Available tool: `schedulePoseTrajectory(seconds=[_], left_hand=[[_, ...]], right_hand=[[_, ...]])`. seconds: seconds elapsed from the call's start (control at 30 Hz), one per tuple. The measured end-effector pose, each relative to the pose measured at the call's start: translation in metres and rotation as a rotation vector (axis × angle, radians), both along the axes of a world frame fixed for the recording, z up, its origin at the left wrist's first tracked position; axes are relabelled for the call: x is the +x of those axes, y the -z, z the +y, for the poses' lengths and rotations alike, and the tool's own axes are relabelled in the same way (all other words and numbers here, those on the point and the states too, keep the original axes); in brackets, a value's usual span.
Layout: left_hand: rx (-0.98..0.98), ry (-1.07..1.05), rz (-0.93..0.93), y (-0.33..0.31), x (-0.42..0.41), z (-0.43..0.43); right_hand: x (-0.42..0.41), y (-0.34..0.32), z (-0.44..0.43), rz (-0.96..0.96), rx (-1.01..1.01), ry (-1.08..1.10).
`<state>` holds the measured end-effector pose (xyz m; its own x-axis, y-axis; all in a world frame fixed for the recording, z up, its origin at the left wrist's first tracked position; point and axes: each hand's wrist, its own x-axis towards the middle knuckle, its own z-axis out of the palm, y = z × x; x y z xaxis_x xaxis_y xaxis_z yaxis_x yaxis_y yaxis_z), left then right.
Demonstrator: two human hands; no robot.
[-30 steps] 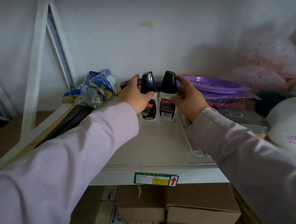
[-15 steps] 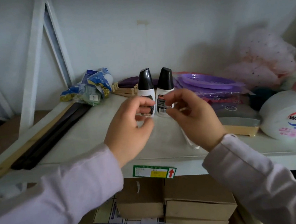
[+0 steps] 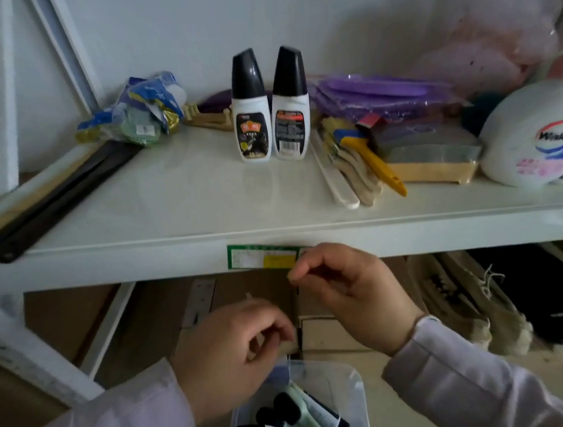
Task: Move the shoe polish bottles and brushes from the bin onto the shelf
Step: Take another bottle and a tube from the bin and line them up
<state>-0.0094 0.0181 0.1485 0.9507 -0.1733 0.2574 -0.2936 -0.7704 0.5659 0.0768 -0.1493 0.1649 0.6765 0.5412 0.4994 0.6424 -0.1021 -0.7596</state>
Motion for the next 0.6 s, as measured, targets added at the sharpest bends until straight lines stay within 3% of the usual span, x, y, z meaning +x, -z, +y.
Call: schedulePoseTrajectory(seconds=[0.33,0.6], left_hand=[[0.241,-0.115,0.559,0.131,0.016,0.004],[0.735,-0.013,0.897,0.196,0.015,-0.008]], right_hand=[[0.0,0.148,0.0,0.371,-0.436,0.006],[0.006,0.249,-0.008,0.437,-0.87,0.057]])
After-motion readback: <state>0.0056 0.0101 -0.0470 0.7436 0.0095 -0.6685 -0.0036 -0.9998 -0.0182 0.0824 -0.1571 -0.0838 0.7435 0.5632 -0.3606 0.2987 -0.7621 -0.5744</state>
